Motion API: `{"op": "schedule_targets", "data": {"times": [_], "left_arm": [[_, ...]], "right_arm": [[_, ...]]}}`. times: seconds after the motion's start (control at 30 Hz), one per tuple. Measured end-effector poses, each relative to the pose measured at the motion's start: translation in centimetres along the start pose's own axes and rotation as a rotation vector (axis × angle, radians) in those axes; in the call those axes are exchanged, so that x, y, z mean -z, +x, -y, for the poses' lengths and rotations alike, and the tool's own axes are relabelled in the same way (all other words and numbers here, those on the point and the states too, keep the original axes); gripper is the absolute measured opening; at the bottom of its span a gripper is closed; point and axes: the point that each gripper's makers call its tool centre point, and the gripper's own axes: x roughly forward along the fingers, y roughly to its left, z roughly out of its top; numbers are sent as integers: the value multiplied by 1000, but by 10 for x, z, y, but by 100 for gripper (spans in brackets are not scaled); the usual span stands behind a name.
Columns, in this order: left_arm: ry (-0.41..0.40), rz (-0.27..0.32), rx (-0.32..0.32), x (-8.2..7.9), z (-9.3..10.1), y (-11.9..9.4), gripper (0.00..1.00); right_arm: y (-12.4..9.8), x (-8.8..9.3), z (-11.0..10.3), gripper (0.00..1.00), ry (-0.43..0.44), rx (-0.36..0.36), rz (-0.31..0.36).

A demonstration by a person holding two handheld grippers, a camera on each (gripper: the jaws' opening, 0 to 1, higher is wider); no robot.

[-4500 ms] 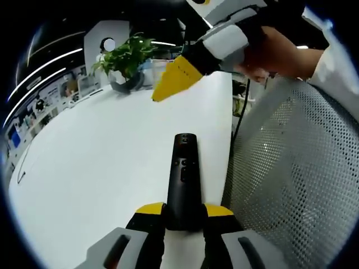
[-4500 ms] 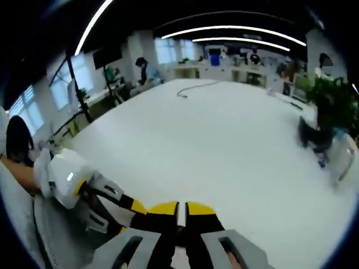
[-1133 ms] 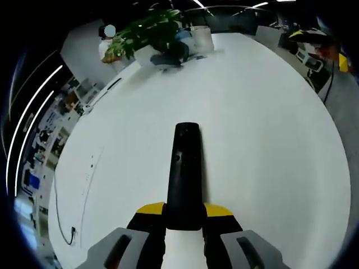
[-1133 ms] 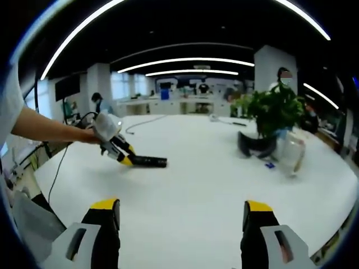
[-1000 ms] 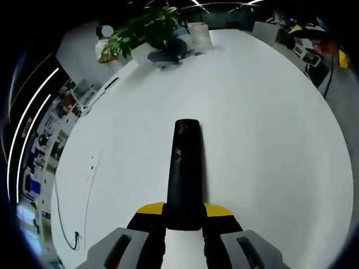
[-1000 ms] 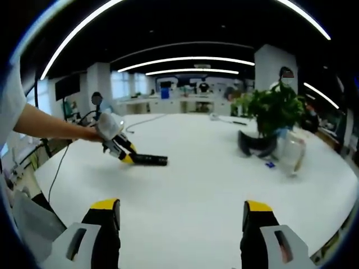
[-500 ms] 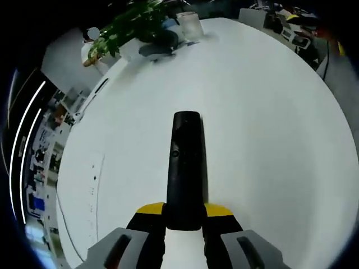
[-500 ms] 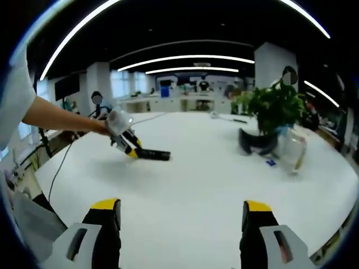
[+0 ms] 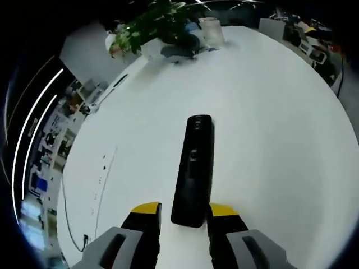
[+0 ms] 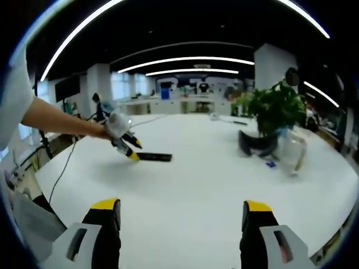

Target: Press the specified remote control buttons in sequence, fully releasing each button before pressing the next.

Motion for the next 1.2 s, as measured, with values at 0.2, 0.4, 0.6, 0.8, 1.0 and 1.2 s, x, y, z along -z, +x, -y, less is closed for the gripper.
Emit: {"op": "schedule_targets", "data": {"times": [0.2, 0.4, 0.6, 0.8, 1.0, 1.2], "left_arm": [[-237, 42, -148, 12, -10, -9, 46], [-426, 45, -231, 27, -6, -21, 53], [-674, 170, -247, 27, 14, -47, 65], [-810, 209, -251, 47, 47, -74, 79], [-864, 256, -264, 59, 80, -107, 92], [-978, 356, -300, 56, 88, -145, 96]], "right_arm": [[-3, -4, 0, 89, 6, 0, 23], [-5, -7, 0, 89, 11, 0, 45], [-8, -10, 2, 91, 17, 5, 65], [-12, -13, 2, 96, 26, 11, 87], [-13, -14, 0, 99, 13, 7, 99], [-13, -13, -1, 99, 7, 7, 93]]}}
